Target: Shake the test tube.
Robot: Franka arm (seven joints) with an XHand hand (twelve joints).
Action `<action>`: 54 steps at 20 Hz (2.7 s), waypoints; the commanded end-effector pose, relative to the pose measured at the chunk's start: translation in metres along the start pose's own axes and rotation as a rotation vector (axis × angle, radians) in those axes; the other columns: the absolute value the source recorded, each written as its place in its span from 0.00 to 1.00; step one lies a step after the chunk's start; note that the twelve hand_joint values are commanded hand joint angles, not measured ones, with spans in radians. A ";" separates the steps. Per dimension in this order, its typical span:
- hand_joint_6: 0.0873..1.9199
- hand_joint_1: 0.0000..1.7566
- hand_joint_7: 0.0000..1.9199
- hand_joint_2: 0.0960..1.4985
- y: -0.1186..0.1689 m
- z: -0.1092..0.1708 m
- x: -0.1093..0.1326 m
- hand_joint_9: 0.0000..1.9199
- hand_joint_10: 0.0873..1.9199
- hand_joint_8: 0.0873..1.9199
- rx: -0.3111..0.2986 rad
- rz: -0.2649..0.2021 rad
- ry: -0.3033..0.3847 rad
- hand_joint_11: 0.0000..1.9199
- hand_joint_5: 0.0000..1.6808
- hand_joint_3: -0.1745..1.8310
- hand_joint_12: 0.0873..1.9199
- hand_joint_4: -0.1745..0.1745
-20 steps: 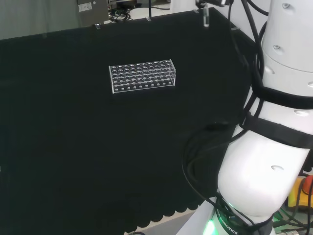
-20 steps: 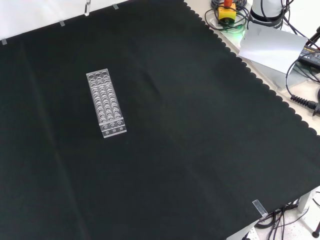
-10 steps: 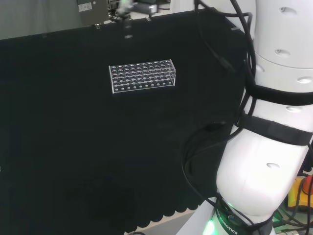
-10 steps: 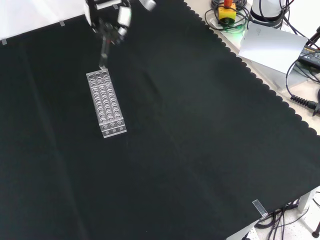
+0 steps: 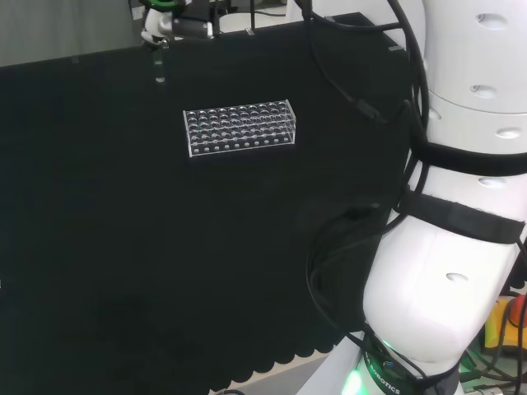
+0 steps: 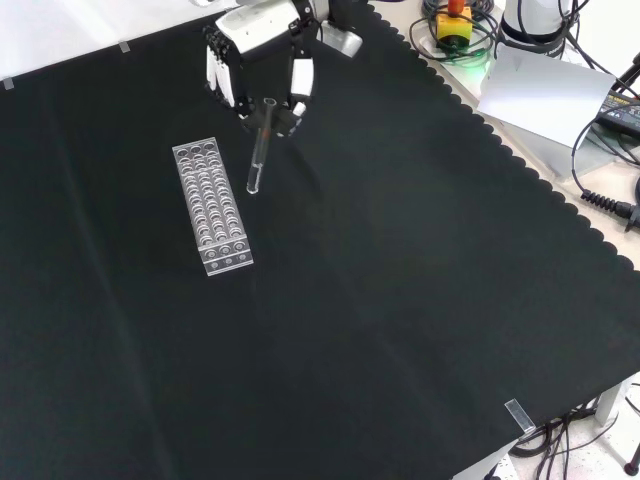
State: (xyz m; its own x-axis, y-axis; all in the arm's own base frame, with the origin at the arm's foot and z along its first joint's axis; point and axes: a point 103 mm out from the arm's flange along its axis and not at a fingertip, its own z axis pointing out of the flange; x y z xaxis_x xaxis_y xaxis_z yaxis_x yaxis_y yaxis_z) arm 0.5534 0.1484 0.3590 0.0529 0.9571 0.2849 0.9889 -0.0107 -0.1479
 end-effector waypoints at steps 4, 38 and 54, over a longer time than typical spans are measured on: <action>0.20 0.82 0.78 0.32 -0.003 -0.026 -0.118 0.72 0.18 0.21 -0.062 0.216 -0.084 0.57 0.82 0.45 0.54 0.00; 0.20 0.82 0.78 0.32 0.004 0.006 0.008 0.72 0.18 0.21 0.018 -0.041 -0.044 0.56 0.82 0.45 0.55 0.00; 0.20 0.82 0.78 0.32 0.010 -0.007 -0.103 0.72 0.18 0.21 -0.014 0.167 -0.148 0.56 0.82 0.45 0.55 0.00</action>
State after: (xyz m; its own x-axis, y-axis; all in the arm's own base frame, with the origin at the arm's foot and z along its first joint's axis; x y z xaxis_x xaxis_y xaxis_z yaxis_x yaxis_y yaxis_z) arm 0.5605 0.1041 0.3448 0.0958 0.9771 0.1901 0.9844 -0.0648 -0.1633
